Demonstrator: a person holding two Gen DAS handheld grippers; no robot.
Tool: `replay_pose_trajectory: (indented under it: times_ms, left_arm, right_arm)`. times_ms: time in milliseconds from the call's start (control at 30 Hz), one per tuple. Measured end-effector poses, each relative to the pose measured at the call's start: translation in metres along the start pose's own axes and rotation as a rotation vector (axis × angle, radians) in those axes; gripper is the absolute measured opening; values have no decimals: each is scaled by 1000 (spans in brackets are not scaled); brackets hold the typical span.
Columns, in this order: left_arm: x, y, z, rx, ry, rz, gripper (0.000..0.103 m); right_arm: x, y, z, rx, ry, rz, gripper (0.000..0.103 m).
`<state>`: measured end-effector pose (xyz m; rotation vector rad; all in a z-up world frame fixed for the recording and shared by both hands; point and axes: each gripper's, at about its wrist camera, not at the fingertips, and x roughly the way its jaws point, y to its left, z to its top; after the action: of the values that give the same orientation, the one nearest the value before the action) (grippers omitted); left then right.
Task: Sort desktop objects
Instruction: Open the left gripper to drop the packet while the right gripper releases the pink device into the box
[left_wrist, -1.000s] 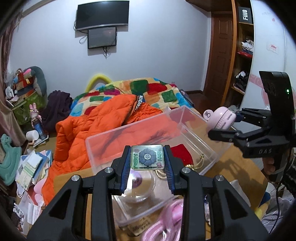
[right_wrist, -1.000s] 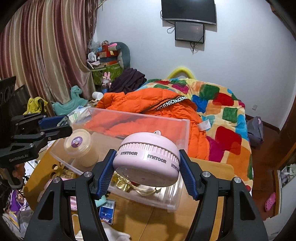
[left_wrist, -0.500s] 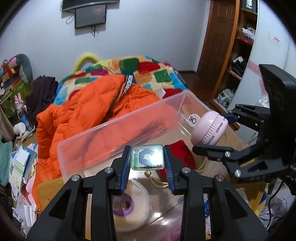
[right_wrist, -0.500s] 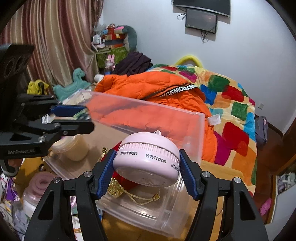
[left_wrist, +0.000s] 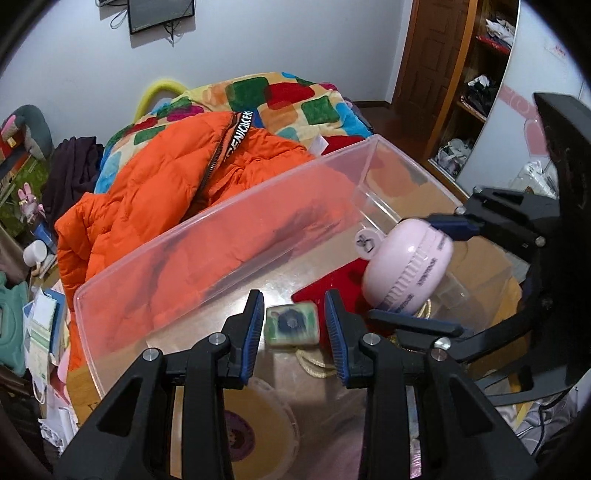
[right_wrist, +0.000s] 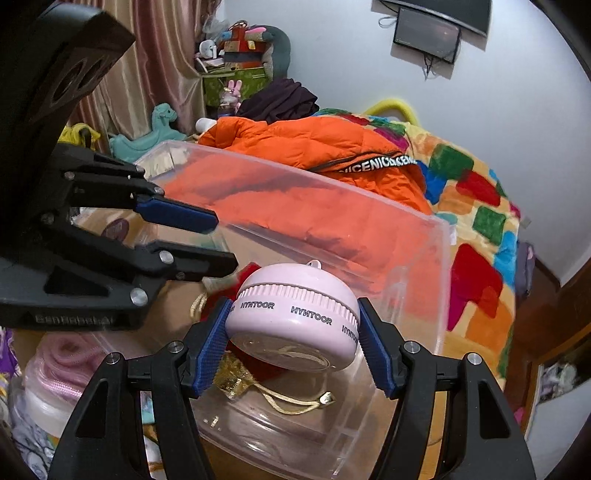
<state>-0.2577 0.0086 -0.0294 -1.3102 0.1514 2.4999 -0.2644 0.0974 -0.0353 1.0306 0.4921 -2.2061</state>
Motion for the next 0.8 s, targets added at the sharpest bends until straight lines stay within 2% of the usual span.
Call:
replay_pose_trajectory:
  times_ms: [300, 533, 633, 700, 800]
  left_arm:
    - [-11, -1, 0, -2, -32, 6, 33]
    - [-31, 3, -1, -16, -72, 28, 34]
    - [-41, 3, -4, -24, -92, 37, 34]
    - [-48, 3, -7, -31, -105, 44, 37]
    - [-61, 1, -11, -37, -131, 58, 43]
  right_arm:
    - [-1, 8, 3, 4, -16, -33, 63]
    - [-17, 18, 1, -46, -39, -70, 63]
    - [-27, 20, 1, -47, -58, -79, 67]
    - [-35, 20, 0, -45, -77, -87, 72]
    - [-52, 22, -4, -42, -110, -102, 73]
